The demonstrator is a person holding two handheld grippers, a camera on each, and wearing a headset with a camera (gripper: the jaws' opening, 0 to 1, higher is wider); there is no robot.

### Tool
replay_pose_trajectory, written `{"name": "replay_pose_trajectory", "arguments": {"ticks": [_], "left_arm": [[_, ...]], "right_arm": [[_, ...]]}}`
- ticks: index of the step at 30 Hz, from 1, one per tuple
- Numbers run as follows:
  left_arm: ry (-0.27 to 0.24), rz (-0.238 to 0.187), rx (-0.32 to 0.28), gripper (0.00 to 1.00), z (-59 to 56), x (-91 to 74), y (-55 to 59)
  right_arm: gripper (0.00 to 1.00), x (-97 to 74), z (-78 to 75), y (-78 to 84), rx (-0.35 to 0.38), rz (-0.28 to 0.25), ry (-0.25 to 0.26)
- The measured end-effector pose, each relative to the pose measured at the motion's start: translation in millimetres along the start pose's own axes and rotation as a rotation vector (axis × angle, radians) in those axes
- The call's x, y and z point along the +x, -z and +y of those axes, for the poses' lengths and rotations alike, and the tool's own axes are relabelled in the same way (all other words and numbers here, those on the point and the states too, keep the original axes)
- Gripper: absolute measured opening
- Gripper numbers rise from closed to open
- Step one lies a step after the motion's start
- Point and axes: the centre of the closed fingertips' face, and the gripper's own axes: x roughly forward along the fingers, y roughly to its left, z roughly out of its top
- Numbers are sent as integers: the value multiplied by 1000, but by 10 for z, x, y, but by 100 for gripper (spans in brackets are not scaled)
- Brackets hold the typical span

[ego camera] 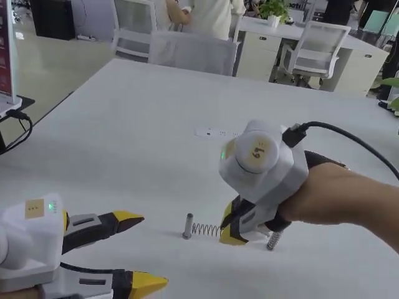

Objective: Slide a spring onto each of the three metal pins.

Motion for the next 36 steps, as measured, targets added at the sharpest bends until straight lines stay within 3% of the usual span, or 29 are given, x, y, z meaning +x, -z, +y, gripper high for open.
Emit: {"name": "replay_pose_trajectory", "arguments": {"ticks": [36], "left_arm": [[48,-12,15,38,-45,101,-81]], "right_arm": [[7,113,109,-197,-85,16,-42]]}}
